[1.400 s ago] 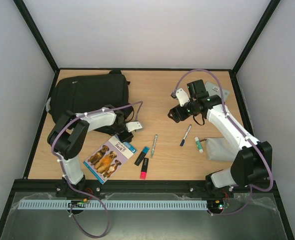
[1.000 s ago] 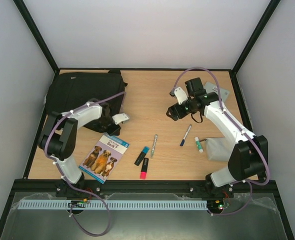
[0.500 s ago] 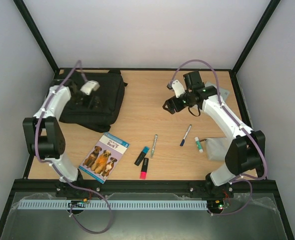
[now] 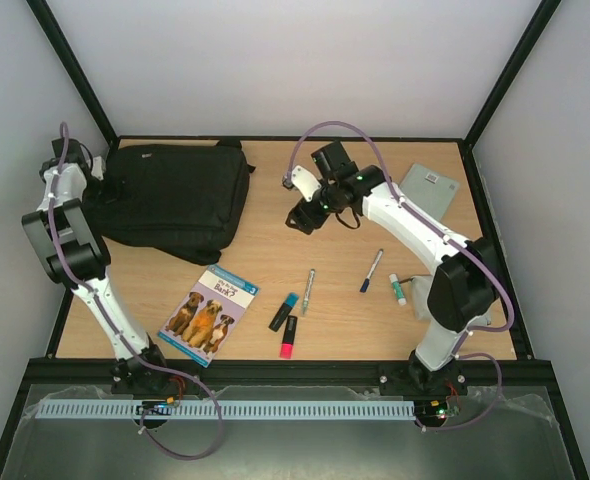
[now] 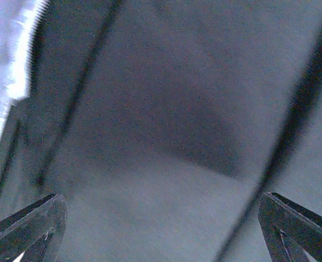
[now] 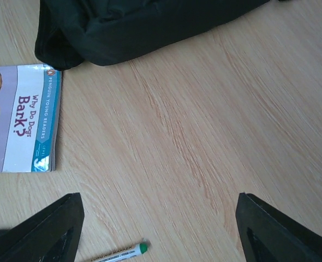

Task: Pack the student bag
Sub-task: Move the student bag to the center of the board.

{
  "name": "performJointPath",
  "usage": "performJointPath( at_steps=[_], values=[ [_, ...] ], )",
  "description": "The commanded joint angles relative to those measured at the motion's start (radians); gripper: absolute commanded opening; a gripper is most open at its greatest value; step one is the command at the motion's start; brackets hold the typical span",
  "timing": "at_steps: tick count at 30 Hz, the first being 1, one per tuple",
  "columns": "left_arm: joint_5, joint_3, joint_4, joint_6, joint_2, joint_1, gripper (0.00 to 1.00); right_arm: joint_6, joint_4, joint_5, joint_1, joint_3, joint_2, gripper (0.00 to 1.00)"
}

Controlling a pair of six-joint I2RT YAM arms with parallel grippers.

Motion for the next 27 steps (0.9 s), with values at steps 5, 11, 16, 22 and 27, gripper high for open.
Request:
performJointPath(
  at_steps=[5, 11, 16, 22, 27],
  values=[
    [-0.135, 0.142, -0.009, -0.045, 0.163, 0.07, 0.99, -0.011, -0.068, 0.002, 0.052, 0.011, -0.016, 0.8],
    [-0.07, 0.185, -0.053, 0.008, 0.251, 0.074, 0.99, 0.004, -0.071, 0.007, 0.054, -0.022, -0.027, 0.82],
    [0.089, 0.112, -0.061, 0.011, 0.198, 0.057, 0.99, 0.005, -0.071, 0.014, 0.053, -0.063, -0.051, 0.82],
    [0.273, -0.031, -0.054, 0.004, 0.079, -0.013, 0.95, 0.017, -0.054, 0.056, 0.054, -0.099, -0.061, 0.83],
    [0.343, -0.161, -0.035, 0.007, -0.032, -0.134, 0.93, 0.024, -0.036, 0.081, 0.054, -0.108, -0.06, 0.84]
  ],
)
